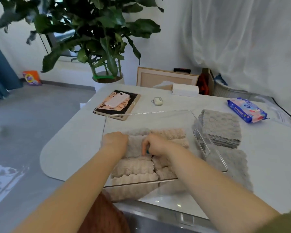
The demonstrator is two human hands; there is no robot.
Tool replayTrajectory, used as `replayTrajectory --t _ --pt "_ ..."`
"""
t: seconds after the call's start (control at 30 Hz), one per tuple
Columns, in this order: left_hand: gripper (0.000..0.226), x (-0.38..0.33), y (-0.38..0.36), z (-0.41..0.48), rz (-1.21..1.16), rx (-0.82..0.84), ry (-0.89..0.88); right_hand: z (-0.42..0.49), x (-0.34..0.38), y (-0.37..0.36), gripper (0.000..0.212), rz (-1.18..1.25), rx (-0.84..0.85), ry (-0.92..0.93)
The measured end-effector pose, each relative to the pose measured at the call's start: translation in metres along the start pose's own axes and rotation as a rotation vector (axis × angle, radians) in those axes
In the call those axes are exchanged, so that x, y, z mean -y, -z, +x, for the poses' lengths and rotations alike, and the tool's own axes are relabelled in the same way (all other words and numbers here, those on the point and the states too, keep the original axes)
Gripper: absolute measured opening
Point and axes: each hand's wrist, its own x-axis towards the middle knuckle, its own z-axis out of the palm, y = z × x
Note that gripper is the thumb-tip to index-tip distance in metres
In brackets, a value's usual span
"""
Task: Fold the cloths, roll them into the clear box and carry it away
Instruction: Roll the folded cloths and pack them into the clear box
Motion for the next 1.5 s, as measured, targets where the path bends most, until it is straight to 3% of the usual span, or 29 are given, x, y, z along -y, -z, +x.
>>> replayTrajectory --t 0.13,0.3,0.4,0.5,0.57,0.7,0.77,0.93,1.13,1.27,1.4,1.5 --pt "0.029 -0.002 -0.005 0.003 0.092 0.087 -0.031 0.001 0.001 -0.005 0.045 -0.139 0.052 -0.035" --pt "0.029 -0.002 -0.009 0.001 0.191 0.036 -0.077 -0.005 0.01 -0.003 0.042 -0.238 0.15 -0.063" --pt "0.024 0.001 -0.007 -0.003 0.306 0.011 -0.169 -0.015 0.011 0.004 0.041 -0.194 0.208 -0.079" --pt "0.022 0.006 0.003 -0.009 0.322 0.135 -0.223 -0.026 0.014 0.015 0.045 -0.101 0.259 -0.056" --pt "0.021 0.008 0.006 -0.009 0.312 0.178 -0.213 -0.029 0.015 0.019 0.046 -0.06 0.234 -0.052" --pt "0.033 0.001 -0.007 -0.012 0.382 0.055 -0.134 -0.038 0.013 0.004 0.03 -0.128 0.284 -0.08" --pt "0.042 -0.001 -0.011 -0.014 0.391 0.043 -0.102 -0.042 0.011 0.002 0.032 -0.132 0.254 -0.082" --pt "0.048 -0.008 0.022 -0.031 0.245 0.177 -0.03 -0.048 -0.002 0.025 0.046 -0.002 0.192 -0.08" --pt "0.026 -0.029 0.037 -0.026 0.012 -0.125 -0.105 -0.07 -0.02 0.06 0.044 0.11 0.049 -0.055" --pt "0.054 -0.034 0.012 -0.011 -0.124 -0.139 -0.134 -0.097 -0.032 0.078 0.044 0.219 -0.012 -0.075" --pt "0.045 -0.027 -0.001 0.003 -0.093 -0.194 -0.069 -0.11 -0.049 0.068 0.042 0.234 0.009 -0.125" --pt "0.059 -0.029 -0.006 0.007 -0.086 -0.103 -0.097 -0.108 -0.055 0.046 0.043 0.192 0.056 -0.163"
